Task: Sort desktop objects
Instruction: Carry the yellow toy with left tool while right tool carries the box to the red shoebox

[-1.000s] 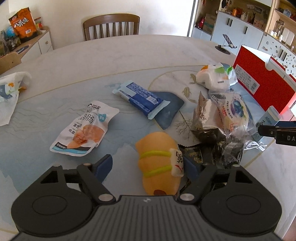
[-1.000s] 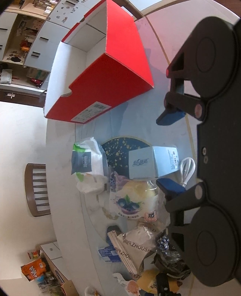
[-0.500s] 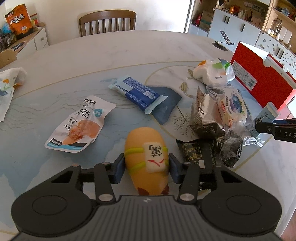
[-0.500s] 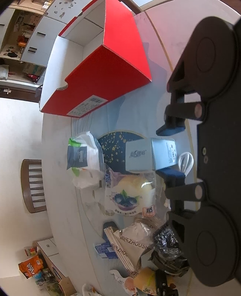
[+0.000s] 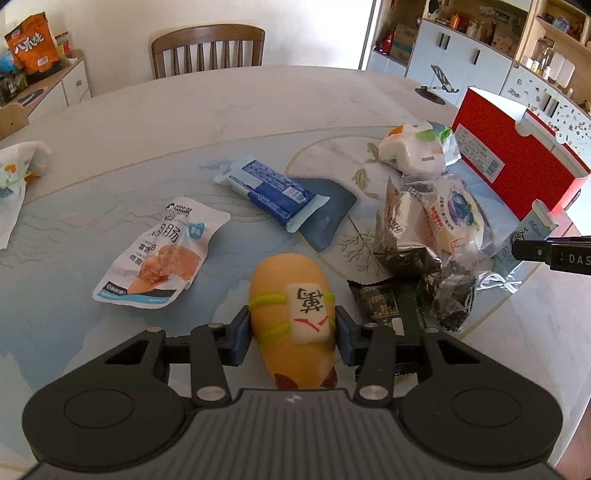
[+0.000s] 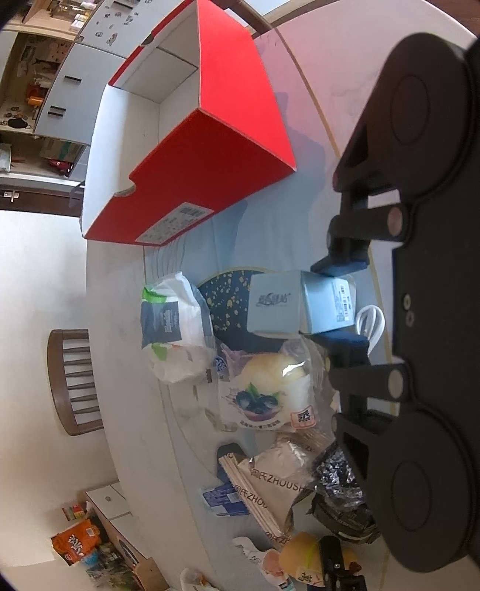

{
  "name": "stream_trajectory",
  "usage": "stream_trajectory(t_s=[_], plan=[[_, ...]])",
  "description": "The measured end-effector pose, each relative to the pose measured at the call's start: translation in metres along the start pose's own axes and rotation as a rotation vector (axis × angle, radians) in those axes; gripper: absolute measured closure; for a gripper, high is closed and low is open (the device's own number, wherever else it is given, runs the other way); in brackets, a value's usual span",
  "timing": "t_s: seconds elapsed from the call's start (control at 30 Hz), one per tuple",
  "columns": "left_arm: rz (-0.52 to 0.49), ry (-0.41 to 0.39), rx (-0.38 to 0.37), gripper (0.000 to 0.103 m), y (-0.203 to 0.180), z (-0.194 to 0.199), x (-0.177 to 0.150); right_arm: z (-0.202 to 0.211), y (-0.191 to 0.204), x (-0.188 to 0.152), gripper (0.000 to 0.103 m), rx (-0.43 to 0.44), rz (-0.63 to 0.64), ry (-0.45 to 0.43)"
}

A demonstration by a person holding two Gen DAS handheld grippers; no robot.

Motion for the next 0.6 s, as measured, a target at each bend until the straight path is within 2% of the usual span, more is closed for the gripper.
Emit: stream_trajectory(t_s=[0.37, 0.6], plan=[[-0.051, -0.037, -0.021, 0.059, -0.002, 0.033, 0.018, 0.033, 0.003, 0.007, 0.074, 0.001, -0.048, -0.025], [-0.110, -0.068, -0.066, 0.059, -0.013, 0.060, 0.034, 0.061, 0.004, 0.008, 0.074, -0.013, -0.075, -0.033]])
Point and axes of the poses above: each gripper's, at about its wrist camera, not at the fingertips, and z roughly against the way its jaws point, y to its left, x to its top, the point moved 10 cm from there along -z, roughly the way its jaws point, and after that the axes turned 8 degrees about x, right-handed, at the moved point
